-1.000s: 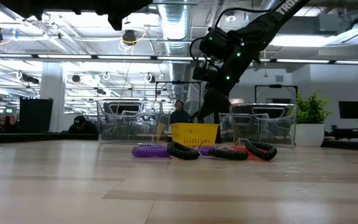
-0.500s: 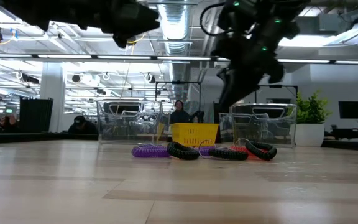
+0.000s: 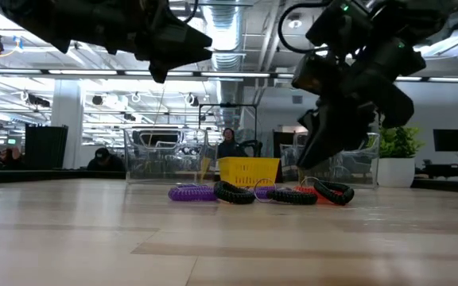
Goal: Sort spring keychains
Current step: Put the orange spring keychain into the yellow bin
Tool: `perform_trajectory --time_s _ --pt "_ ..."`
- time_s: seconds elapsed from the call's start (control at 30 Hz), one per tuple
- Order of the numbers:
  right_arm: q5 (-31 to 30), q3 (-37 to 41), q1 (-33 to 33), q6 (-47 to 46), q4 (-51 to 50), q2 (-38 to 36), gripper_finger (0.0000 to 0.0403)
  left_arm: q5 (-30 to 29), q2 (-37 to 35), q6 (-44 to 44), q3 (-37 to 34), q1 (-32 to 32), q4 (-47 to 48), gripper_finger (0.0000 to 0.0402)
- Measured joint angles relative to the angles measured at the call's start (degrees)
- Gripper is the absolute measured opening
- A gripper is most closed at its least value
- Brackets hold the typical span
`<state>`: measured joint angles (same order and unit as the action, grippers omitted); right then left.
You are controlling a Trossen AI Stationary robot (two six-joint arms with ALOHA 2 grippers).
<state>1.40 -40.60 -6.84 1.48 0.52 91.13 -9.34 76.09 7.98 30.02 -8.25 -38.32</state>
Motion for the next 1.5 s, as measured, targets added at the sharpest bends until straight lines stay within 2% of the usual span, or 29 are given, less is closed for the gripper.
perform_trajectory --time_s 0.33,0.63,0.77,1.0,1.17,1.5 --pt "-9.30 0.00 -4.56 -7.88 -0.35 0.02 0.0071 0.10 3.52 4.93 0.01 0.00 -0.83 0.0131" --pt "-11.61 0.00 -8.57 -10.54 -0.29 0.02 0.0112 0.80 4.29 6.04 0.00 -0.09 -1.62 0.0131" --pt "-14.52 0.00 -8.65 -10.55 -0.39 0.02 0.0139 0.80 4.29 5.97 0.00 -0.09 -1.67 0.0131" --pt "-14.86 0.89 -7.38 -11.62 -1.06 0.04 0.0170 0.80 4.29 5.87 0.01 -0.09 -2.04 0.0131" --pt "-14.86 1.70 -6.90 -12.16 -0.69 0.04 0.0171 0.80 4.27 5.87 0.00 -0.10 -2.07 0.0131" --pt "-13.33 1.73 -7.07 -12.16 1.28 0.04 0.0146 0.82 4.25 5.87 0.00 -0.09 -2.06 0.0131"
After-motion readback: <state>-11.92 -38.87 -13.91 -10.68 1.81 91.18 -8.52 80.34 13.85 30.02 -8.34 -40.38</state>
